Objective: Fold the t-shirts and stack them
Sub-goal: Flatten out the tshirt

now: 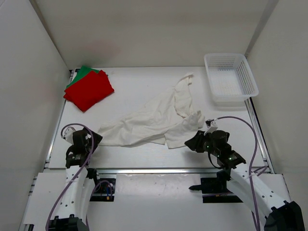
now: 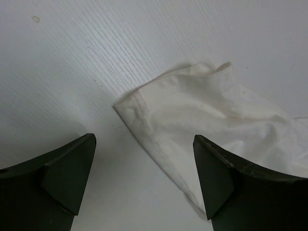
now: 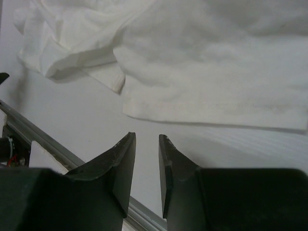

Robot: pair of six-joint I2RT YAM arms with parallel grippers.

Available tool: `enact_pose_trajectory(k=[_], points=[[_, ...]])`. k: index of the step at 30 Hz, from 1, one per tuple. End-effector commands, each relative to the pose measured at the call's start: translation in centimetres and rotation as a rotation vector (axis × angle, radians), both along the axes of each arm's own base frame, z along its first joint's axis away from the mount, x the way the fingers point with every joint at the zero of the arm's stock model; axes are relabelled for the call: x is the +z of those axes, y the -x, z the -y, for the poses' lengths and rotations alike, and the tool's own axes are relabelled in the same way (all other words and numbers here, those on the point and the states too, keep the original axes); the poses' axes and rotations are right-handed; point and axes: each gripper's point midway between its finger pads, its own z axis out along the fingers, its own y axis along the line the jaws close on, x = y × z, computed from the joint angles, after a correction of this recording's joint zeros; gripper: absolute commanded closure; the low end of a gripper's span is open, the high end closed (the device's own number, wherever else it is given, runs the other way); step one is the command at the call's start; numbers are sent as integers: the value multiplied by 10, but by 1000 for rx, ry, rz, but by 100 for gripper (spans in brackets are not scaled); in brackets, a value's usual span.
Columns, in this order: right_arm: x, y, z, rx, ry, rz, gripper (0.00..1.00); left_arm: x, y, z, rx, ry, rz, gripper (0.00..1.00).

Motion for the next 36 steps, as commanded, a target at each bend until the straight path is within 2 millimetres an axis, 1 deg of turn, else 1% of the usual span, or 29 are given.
enact_pose_trajectory(k=[1,2,3,4,5,6,7,8,10,11,12,14,15,16,17,18,19,24,26,28,29,30,32,33,35,36], points=[[-5,8,-8,55,-15,20,76,7,-2,-7,54,18,14,9],[-4,8,-10,57,-29,24,76,3,-4,-6,54,40,9,16],[-6,10,-11,63,-34,19,75,-10,0,-2,54,73,-12,36],[-6,12,-14,80,-33,26,75,-20,-1,2,57,103,-2,43],[-7,12,-14,89,-27,27,74,-25,-2,4,77,138,-1,44],[-7,14,-15,100,-27,30,75,-37,2,7,78,158,-18,48],[-6,15,-16,116,-24,39,75,-40,1,11,84,182,0,50],[-6,16,-15,120,-26,40,74,-41,1,11,104,182,3,50],[-3,17,-15,125,-41,62,74,-37,-3,11,117,167,31,48],[-7,20,-15,119,-49,46,75,-36,-4,11,123,170,36,48],[-3,19,-16,120,-55,55,74,-35,-6,10,128,175,46,48],[-5,22,-15,130,-51,58,74,-47,0,9,146,188,11,45],[1,21,-17,133,-59,71,75,-50,0,8,157,197,1,44],[3,19,-15,120,-56,76,75,-52,0,5,165,178,-8,45],[3,21,-16,128,-58,68,74,-51,-1,8,160,178,-8,48],[3,22,-16,127,-59,65,75,-51,-3,7,168,164,-13,52],[6,20,-15,125,-59,78,74,-56,0,9,156,159,-36,52],[18,17,-12,110,-71,95,75,-50,-7,0,189,153,-29,66],[23,14,-10,104,-67,109,75,-53,-6,-1,181,139,-42,74],[20,15,-9,87,-61,94,75,-49,-11,-4,188,128,-37,93],[16,15,-7,75,-54,85,75,-51,-10,-6,190,118,-48,97],[13,11,-1,36,-37,80,74,-47,-13,-7,187,114,-46,100],[8,10,5,-8,-20,56,73,-37,-21,-10,158,67,-33,100],[10,5,10,-48,-7,66,70,-29,-27,-11,147,49,-23,100],[0,0,23,-123,31,40,67,1,-47,-16,100,-22,13,100],[1,-3,26,-148,36,36,66,4,-51,-16,82,-37,5,100]])
